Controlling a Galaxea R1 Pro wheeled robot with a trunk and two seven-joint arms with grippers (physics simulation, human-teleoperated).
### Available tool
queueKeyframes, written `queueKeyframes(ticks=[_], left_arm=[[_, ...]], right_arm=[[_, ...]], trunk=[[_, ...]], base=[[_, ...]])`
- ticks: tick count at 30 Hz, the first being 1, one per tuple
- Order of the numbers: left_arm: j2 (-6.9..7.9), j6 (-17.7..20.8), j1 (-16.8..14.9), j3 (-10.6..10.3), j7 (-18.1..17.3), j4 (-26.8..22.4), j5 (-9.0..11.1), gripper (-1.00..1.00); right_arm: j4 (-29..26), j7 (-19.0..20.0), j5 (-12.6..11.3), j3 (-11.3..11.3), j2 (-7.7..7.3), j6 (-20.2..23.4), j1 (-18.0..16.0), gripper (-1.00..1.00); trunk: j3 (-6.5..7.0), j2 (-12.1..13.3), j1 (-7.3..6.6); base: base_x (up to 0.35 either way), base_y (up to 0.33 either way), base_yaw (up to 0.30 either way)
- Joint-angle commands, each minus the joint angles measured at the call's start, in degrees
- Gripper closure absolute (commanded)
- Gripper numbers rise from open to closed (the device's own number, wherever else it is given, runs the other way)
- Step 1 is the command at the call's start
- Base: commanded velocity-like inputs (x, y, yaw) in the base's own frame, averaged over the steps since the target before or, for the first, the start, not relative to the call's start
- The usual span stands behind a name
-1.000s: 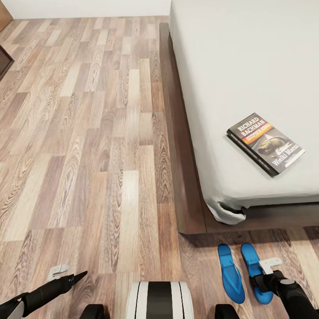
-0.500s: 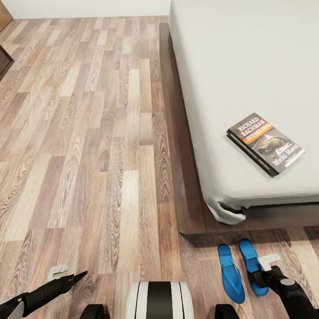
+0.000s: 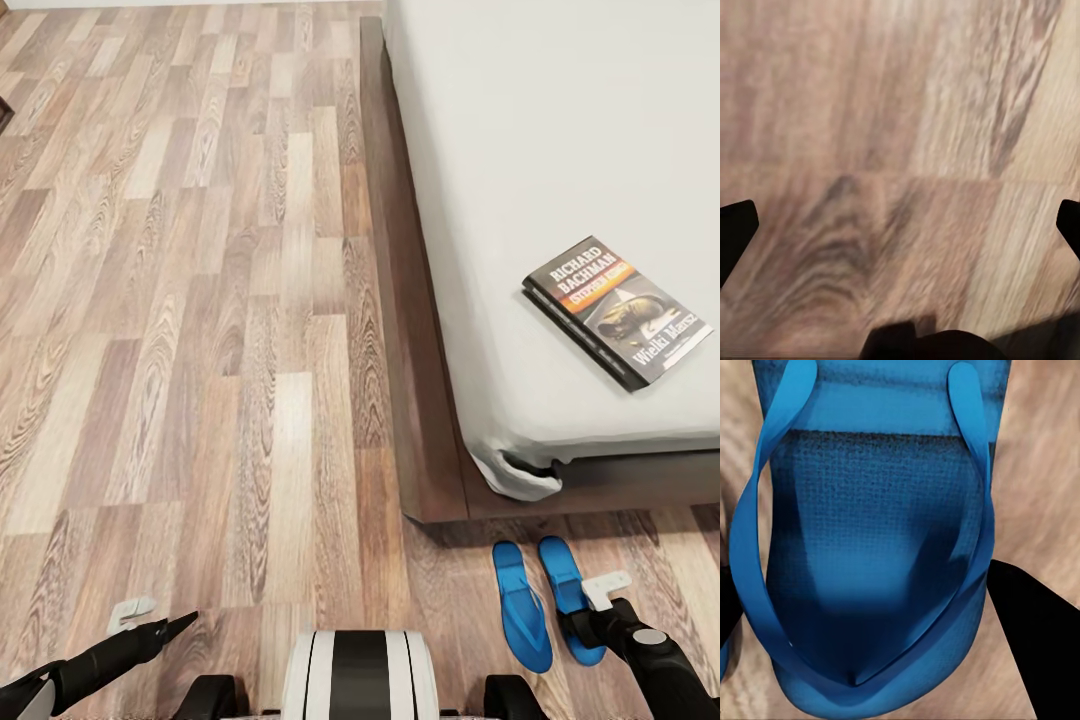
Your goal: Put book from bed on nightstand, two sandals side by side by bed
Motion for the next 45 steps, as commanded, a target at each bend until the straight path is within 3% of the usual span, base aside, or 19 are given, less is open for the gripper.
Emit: queueKeyframes(ticks=[1, 15, 28, 33, 35, 37, 39, 42, 45], left_arm=[[0.0, 0.6, 0.0, 0.1, -0.2, 0.0, 0.3, -1.0], [-0.27, 0.5, 0.0, 0.1, -0.2, 0.0, 0.3, -1.0], [-0.27, 0.8, 0.0, 0.3, -0.7, -0.3, 0.3, -1.0], [-0.05, 2.8, -0.6, 0.4, -1.8, -5.7, 0.5, -1.0], [0.23, 11.3, -0.8, 0.5, -7.4, -11.5, 1.7, -1.0], [0.35, 16.1, -0.8, 0.6, -12.5, -14.7, 2.4, -1.0], [0.4, 18.7, -0.8, 0.6, -16.0, -17.1, 2.8, -1.0], [0.42, 19.7, -0.8, 1.0, -17.5, -19.0, 3.1, -1.0], [0.32, 20.7, -0.8, 2.5, -21.2, -20.2, 5.4, -1.0]], right_arm=[[-0.1, 0.5, 0.5, -0.2, 0.04, 0.2, 0.0, 1.0], [-0.2, 0.5, 0.5, -0.2, 0.03, 0.1, 0.0, 1.0], [-0.2, 0.5, 0.5, -0.2, -0.01, 0.1, 0.0, 1.0], [-0.2, 0.5, 0.5, -0.2, -0.05, 0.1, 0.0, 1.0], [-0.2, 0.5, 0.5, -0.2, -0.05, 0.1, 0.0, 1.0], [-0.2, 0.5, 0.5, -0.2, -0.02, 0.1, 0.0, 1.0], [-0.2, 0.5, 0.5, -0.2, -0.04, 0.1, 0.0, 1.0], [-0.2, 0.5, 0.5, -0.2, -0.05, 0.1, 0.0, 1.0], [-0.3, 0.5, 0.5, -0.3, -0.05, 0.1, 0.0, 1.0]], trunk=[[-0.26, 0.0, 0.01], [-3.36, -0.2, 0.38], [-3.36, -0.2, 0.38], [-3.36, -0.2, 0.38], [-3.36, -0.2, 0.38], [-3.36, -0.2, 0.38], [-3.36, -0.2, 0.38], [-3.36, -0.2, 0.38], [-3.36, -0.2, 0.38]], base=[[0.0, 0.0, 0.0], [0.0, 0.0, 0.0], [0.0, 0.0, 0.0], [0.0, 0.0, 0.0], [0.0, 0.0, 0.0], [0.0, 0.0, 0.0], [0.0, 0.0, 0.0], [0.0, 0.0, 0.0], [0.0, 0.0, 0.0]])
